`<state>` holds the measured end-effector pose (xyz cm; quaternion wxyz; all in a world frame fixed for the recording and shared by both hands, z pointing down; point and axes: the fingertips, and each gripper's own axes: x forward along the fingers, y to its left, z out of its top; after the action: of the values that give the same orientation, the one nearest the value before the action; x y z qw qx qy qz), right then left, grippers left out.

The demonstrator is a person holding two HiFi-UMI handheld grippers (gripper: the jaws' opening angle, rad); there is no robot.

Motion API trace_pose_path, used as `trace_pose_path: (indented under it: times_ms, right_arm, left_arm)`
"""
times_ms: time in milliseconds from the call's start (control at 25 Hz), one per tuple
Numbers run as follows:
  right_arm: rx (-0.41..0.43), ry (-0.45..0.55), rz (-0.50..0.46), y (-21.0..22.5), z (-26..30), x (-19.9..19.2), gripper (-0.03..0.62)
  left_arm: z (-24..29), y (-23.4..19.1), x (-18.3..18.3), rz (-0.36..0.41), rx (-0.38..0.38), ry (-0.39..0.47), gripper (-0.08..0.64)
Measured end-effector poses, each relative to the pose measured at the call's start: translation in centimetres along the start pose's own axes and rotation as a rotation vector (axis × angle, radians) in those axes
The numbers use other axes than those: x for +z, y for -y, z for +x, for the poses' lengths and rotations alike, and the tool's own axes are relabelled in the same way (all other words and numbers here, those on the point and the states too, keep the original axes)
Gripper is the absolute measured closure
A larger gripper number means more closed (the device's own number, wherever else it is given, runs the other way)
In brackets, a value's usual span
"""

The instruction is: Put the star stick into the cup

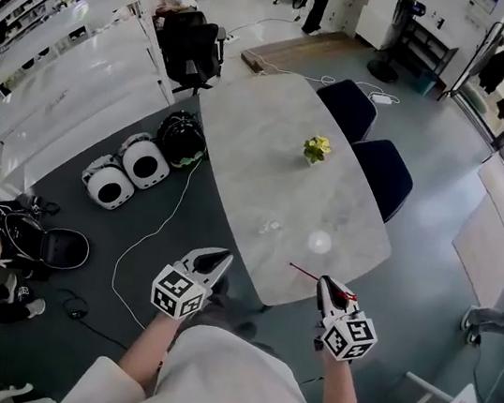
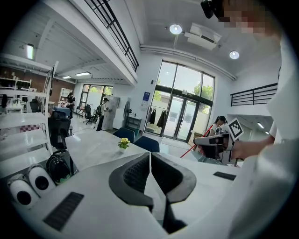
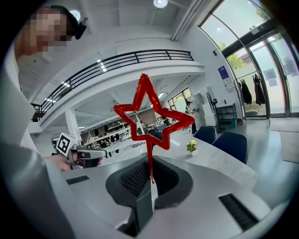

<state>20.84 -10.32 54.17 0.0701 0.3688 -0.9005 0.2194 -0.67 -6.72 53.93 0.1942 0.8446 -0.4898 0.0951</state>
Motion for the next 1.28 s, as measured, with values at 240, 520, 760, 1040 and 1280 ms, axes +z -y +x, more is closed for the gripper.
trace_pose_path:
  times_ms: [240,520,760,1040,1280]
  right_arm:
    - [-0.063,-0.023,0.024,1.8,6.4,0.5,0.575]
    - [-0.131,-0.059,0.025,3.4,15.3,0.6,0.574]
    - [-0.214,-0.09,0.024,5.9,22.6,-0.7,0.574]
    - [-0.292,-0.156,0.04,9.4,30.7,-4.2,0.574]
    - [-0.305,-0.254,0.046,11.6,35.9,-6.8,0.574]
  left_arm:
    - [4.1,-6.3,1.3,-0.007,-0.059,-0.034,0.532]
    - [8.9,-14.3,2.2,-0.013,-0.131,-0.088,0.532]
    - [13.1,-20.2,1.6,-0.003,-0.205,-0.153,0.532]
    - [18.4,-25.4,-0.4,0.023,-0.312,-0.233,0.532]
    - [22.4,-27.5,-0.5,0.027,-0.375,-0.27,0.532]
